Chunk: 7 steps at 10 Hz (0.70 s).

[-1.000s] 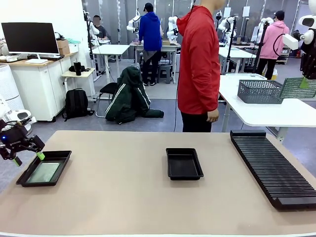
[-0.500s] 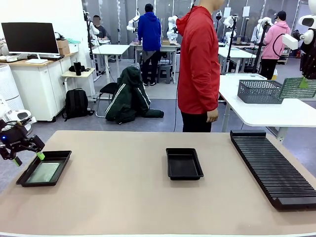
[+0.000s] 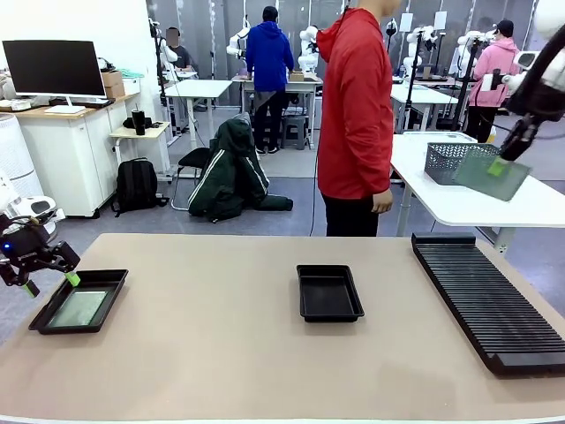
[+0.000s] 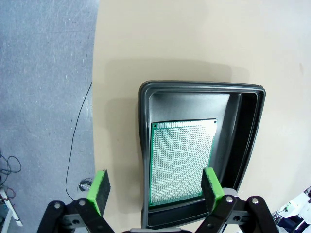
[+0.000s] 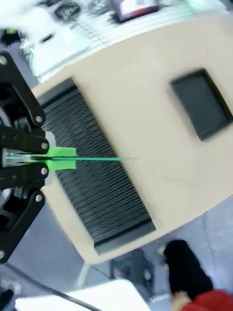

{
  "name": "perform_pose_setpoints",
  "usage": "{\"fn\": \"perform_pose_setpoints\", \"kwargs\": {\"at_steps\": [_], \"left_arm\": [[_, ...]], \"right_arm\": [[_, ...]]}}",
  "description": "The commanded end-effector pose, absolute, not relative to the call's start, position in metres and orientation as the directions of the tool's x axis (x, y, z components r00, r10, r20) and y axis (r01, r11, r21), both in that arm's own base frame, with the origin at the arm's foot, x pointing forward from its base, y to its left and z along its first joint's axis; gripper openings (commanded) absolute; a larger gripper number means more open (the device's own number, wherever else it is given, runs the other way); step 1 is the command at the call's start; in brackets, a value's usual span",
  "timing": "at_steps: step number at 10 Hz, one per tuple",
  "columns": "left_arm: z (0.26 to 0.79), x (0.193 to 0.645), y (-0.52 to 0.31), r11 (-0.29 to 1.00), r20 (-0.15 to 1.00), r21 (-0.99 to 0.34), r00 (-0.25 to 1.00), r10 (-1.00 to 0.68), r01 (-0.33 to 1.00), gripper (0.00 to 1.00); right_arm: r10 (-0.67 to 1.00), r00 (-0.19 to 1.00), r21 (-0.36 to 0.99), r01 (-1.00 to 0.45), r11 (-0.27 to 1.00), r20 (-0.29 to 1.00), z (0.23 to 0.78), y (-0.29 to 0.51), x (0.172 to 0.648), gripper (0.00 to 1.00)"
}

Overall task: Inspect and transfer BCBs to ESD trays.
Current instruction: Pick up the Blank PCB from the PCB Rack and place it in the right ESD tray.

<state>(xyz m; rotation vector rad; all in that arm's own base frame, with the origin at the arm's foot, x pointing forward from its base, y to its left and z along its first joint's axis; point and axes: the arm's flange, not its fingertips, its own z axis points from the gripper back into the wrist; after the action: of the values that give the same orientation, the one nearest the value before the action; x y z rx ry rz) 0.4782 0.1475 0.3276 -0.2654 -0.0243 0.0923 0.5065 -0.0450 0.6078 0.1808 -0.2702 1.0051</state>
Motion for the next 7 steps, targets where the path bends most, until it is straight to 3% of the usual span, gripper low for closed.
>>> {"fn": "perform_pose_setpoints", "kwargs": {"at_steps": [1,3,7], "left_arm": [[0.326,0.479,0.148,0.96,0.02,-0.269,0.996,0.092,-0.083,1.0],[0.326,0.479,0.148,0.96,0.02,-0.269,0.996,0.092,-0.083,1.0],[0.326,0.479,0.148,0.96,0.02,-0.269,0.996,0.092,-0.083,1.0]], "right_arm": [[0.581,0.708,0.15,-0.677,0.72,0.401,0.59,-0.009,0.502,0.03],[0.349,0.856,0.325,-0.478,0.816,0.382,0.56,0.027,0.499,0.03],[0.021,0.961,0.629,-0.198,0.752,0.277,0.489,0.097,0.485,0.03]]}}
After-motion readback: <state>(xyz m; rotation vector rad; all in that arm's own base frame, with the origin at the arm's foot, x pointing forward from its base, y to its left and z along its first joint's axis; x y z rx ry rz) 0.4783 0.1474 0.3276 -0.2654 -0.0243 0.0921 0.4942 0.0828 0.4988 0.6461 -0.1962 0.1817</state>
